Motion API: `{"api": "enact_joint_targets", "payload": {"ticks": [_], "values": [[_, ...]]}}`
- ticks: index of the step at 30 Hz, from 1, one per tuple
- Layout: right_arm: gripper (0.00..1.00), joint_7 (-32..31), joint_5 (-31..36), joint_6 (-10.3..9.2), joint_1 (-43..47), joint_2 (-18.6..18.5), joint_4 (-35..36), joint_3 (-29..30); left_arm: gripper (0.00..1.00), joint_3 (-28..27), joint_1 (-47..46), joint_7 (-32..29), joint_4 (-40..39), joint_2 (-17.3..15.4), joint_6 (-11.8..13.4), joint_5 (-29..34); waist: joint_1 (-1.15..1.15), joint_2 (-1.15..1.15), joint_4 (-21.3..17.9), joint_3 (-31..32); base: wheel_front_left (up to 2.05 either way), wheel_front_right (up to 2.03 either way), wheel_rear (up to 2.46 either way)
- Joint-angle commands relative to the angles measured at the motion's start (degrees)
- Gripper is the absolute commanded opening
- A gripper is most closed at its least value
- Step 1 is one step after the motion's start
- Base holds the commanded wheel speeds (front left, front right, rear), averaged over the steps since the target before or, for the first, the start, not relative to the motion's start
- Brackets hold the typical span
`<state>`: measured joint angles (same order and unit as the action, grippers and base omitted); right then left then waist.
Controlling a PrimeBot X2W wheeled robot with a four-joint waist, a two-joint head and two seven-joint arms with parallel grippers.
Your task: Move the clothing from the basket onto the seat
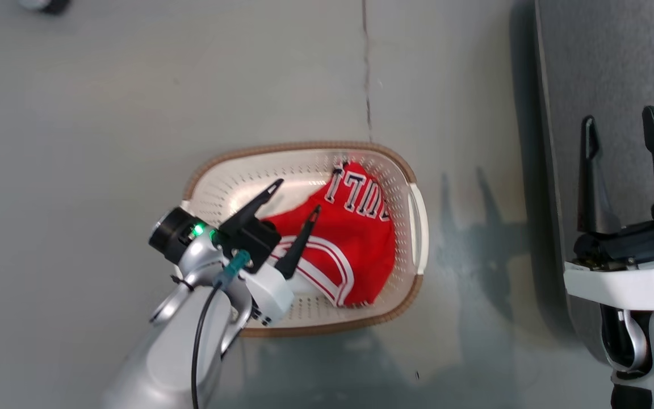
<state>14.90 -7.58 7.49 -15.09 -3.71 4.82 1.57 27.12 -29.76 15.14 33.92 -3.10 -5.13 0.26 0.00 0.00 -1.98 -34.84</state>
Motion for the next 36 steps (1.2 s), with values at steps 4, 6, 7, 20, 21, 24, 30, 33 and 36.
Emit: {"api": "enact_joint_targets", "payload": {"ticks": [4, 6, 7, 20, 21, 24, 30, 33, 36], "values": [[1.0, 0.28, -1.09, 0.01, -2.63, 0.09, 1.47, -1.41, 1.0, 1.16, -7.41, -0.01, 8.81, -1.16, -0.7, 1.49, 0.0, 0.0, -7.63, -11.75, 0.0, 0.0, 0.0], [1.0, 0.28, -1.64, 0.01, -3.14, 0.36, 2.13, -1.71, 1.0, 1.77, -10.1, 0.0, 12.36, -1.48, -0.79, 1.92, 0.0, 0.0, -8.94, -13.47, 0.0, 0.0, 0.0], [1.0, 0.29, -1.86, 0.01, -3.19, 0.51, 2.64, -2.04, 1.0, 2.06, -11.29, -0.01, 14.39, -1.72, -0.91, 2.14, 0.0, 0.0, -9.48, -14.19, 0.0, 0.0, 0.0], [1.0, 0.28, -3.11, 0.01, -4.08, 0.86, 3.24, -7.43, 1.0, 1.96, -22.68, -0.06, 34.85, -4.15, 1.16, 2.06, 0.0, 0.0, -15.35, -20.56, 0.0, 0.0, 0.0], [1.0, 0.28, -3.66, 0.01, -4.17, 0.83, 3.43, -7.93, 1.0, 2.05, -23.46, -0.32, 35.84, -4.49, 1.24, 2.15, 0.0, 0.0, -15.82, -21.06, 0.0, 0.0, 0.0], [1.0, 0.29, -5.3, 0.01, -4.47, 0.85, 4.47, -9.69, 1.0, 2.4, -26.03, -1.74, 38.2, -5.96, 2.01, 2.37, 0.0, 0.0, -17.59, -22.77, 0.0, 0.0, 0.0], [1.0, 0.29, -6.46, 0.01, -4.0, 0.85, 5.99, -10.68, 1.0, 2.22, -28.54, -7.34, 39.54, -6.08, 2.3, 1.35, 0.0, 0.0, -18.26, -23.7, 0.0, 0.0, 0.0], [1.0, 0.29, -6.58, 0.01, -3.79, 0.85, 6.18, -10.76, 1.0, 3.07, -29.06, -10.05, 39.73, -6.1, 1.04, 1.55, 0.0, 0.0, -18.39, -23.86, 0.0, 0.0, 0.0], [1.0, 0.29, -6.55, 0.01, -3.61, 0.85, 6.34, -10.53, 1.0, 3.77, -29.5, -12.86, 39.9, -5.97, 0.56, 1.66, 0.0, 0.0, -18.28, -24.05, 0.0, 0.0, 0.0]]}}
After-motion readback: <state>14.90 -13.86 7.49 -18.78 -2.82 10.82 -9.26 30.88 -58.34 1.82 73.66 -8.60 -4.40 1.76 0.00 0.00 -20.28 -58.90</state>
